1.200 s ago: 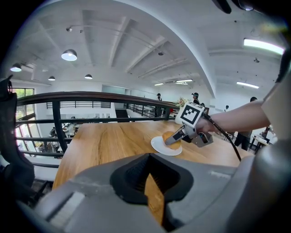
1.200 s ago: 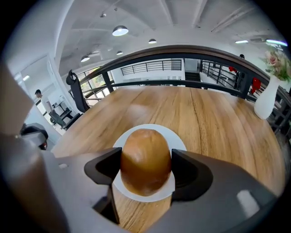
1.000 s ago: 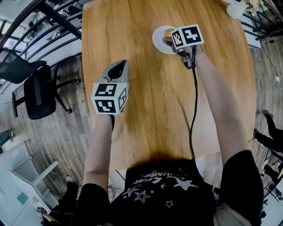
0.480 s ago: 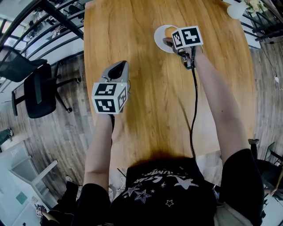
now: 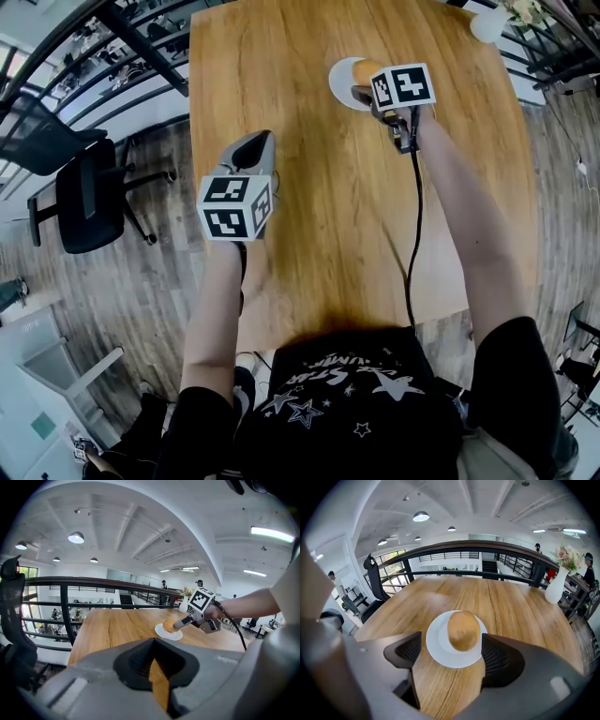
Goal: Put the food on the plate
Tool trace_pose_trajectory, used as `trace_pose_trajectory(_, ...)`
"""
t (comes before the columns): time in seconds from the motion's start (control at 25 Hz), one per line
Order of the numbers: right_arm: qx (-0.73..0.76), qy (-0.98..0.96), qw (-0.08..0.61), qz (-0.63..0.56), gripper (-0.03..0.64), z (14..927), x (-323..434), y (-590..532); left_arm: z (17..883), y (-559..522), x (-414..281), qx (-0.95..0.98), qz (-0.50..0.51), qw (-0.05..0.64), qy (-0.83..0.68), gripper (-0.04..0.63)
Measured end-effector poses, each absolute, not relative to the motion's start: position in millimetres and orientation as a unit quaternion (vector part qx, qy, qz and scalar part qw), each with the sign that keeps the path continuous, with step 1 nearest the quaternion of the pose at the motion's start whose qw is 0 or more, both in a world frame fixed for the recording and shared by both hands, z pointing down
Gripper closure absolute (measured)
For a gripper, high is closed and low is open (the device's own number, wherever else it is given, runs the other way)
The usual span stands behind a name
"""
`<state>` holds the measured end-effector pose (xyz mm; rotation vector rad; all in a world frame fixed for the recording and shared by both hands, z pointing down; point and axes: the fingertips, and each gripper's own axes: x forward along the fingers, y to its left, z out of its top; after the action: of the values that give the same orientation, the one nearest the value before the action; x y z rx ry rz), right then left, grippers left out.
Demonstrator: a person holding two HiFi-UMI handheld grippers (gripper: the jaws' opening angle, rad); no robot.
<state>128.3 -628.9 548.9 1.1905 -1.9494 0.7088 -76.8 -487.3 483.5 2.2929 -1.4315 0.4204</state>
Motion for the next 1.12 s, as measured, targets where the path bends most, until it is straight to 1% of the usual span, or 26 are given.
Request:
trace_pose_trajectory(0.24, 0.48, -0.76, 0.348, 0.265, 0.21, 513.8, 129.9, -608.9, 461.9, -467.2, -83.7, 0.828, 0.139, 0.195, -0.507, 0.594)
trace_pose_trajectory(0.68, 0.502, -0.763, 0.303, 0.272, 0.211, 469.7, 134.2, -535.9, 443.4, -424.2, -89.4, 0.85, 0.119, 0.189, -0.478, 0.594)
trace_pose_trajectory(1.12, 0.489, -0.78, 0.269, 0.283, 0.212, 468.3, 142.4, -470.7, 435.3, -387.2, -75.3, 0.854, 0.106, 0.176, -0.478, 0.594)
